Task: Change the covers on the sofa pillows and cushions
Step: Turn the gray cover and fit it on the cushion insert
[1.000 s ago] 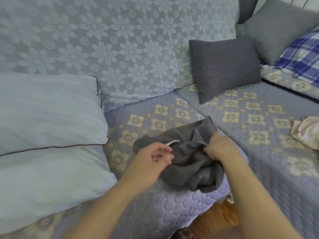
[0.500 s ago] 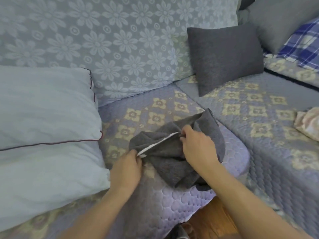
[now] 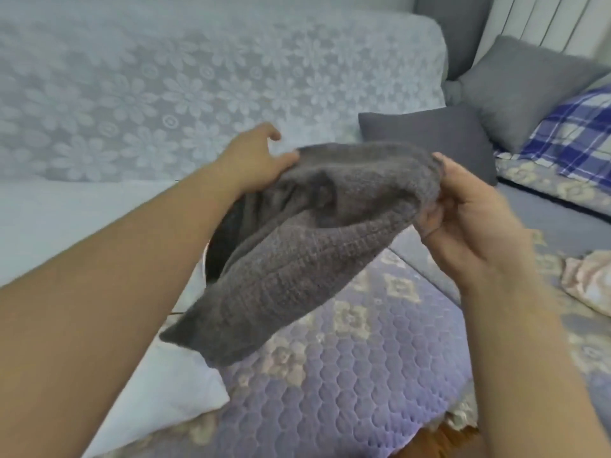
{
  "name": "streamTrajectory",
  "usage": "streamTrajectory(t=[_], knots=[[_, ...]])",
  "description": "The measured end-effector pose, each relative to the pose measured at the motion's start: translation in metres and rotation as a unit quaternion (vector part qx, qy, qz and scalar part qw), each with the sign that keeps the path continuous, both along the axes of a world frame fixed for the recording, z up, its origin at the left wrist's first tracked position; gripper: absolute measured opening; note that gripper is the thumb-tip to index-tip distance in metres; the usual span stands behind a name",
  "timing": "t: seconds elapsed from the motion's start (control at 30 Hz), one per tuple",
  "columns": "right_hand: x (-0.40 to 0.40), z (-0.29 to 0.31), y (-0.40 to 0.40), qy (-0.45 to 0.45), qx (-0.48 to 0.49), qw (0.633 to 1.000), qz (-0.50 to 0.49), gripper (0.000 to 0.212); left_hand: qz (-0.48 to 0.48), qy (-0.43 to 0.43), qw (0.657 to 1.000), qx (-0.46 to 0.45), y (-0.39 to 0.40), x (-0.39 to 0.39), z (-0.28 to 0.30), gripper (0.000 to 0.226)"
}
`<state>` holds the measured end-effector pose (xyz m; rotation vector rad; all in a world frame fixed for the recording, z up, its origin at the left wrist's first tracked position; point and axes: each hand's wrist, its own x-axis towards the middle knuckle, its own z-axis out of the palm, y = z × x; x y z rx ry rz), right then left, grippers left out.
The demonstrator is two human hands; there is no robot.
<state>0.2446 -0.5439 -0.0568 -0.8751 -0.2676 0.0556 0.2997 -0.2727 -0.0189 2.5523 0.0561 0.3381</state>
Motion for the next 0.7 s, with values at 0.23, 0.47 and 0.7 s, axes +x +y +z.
streamTrajectory(t=[0.23, 0.47, 0.7], knots=[[0.056, -0.143, -0.041, 0.307, -0.407, 0.845, -0.160, 0.025, -0.087, 0.176, 0.979, -0.061, 0.025, -0.121, -0.180, 0.047], [0.044, -0.190, -0.064, 0.252, -0.583, 0.754, -0.166, 0.016, 0.024, -0.011, 0.998, -0.055, 0.005, -0.219, -0.263, 0.036], [0.029, -0.158, -0.063, 0.188, -0.519, 0.806, -0.217, 0.018, -0.052, -0.056, 0.996, 0.042, -0.049, -0.171, -0.251, 0.030]])
